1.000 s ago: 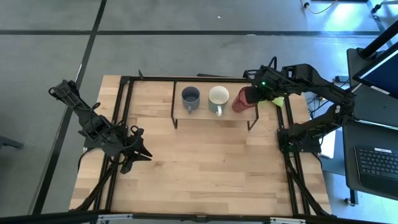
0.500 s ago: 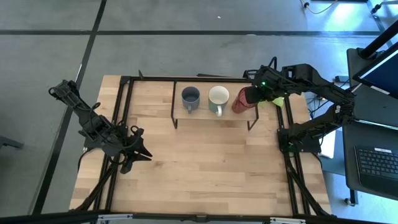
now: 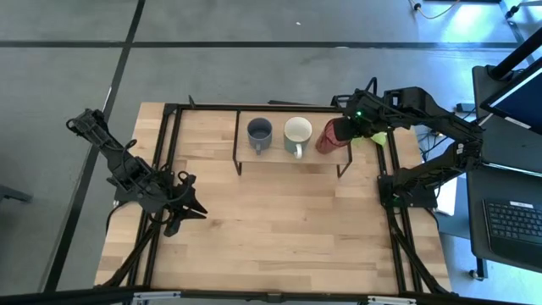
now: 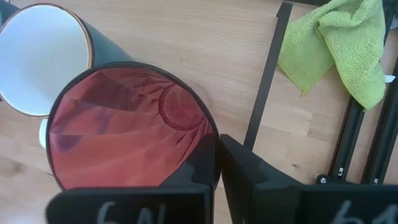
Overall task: Stack small to large cups/mugs on shelf
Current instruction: Put the purple cup on the shelf, then return to Home Position
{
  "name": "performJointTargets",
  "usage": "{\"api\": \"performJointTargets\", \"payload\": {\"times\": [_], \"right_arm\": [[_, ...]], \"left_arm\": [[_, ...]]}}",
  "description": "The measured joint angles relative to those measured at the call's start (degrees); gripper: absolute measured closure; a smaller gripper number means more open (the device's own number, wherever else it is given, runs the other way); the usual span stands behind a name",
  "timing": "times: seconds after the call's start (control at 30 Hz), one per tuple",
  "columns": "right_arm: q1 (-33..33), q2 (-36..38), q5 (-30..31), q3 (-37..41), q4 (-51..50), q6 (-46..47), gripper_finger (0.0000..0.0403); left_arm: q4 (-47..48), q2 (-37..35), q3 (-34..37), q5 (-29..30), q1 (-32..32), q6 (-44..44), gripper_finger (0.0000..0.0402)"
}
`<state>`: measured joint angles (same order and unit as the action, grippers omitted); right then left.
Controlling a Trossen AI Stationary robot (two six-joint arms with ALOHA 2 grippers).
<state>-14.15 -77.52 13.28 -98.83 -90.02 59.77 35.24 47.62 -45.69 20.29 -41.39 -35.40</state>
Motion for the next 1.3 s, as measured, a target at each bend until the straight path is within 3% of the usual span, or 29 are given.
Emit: {"api": "performJointTargets", "payload": {"times": [0.7, 1.03, 1.3], "right_arm": [[0.02, 0.00, -1.03, -0.02, 1.98, -0.46, 0.0379], [0.02, 0.04, 0.59, -0.09, 1.55, 0.02, 0.0306], [0.04, 0.04, 2.09, -0.10, 1.76, -0.09, 0.0298]], "left_arm": [[0.02, 0.00, -0.02, -0.01, 0.00, 0.02, 0.0337], [0.04, 0.00, 0.00, -0.02, -0.01, 0.51, 0.0337], [0.04, 0.00, 0.00, -0.02, -0.02, 0.55, 0.0337]]}}
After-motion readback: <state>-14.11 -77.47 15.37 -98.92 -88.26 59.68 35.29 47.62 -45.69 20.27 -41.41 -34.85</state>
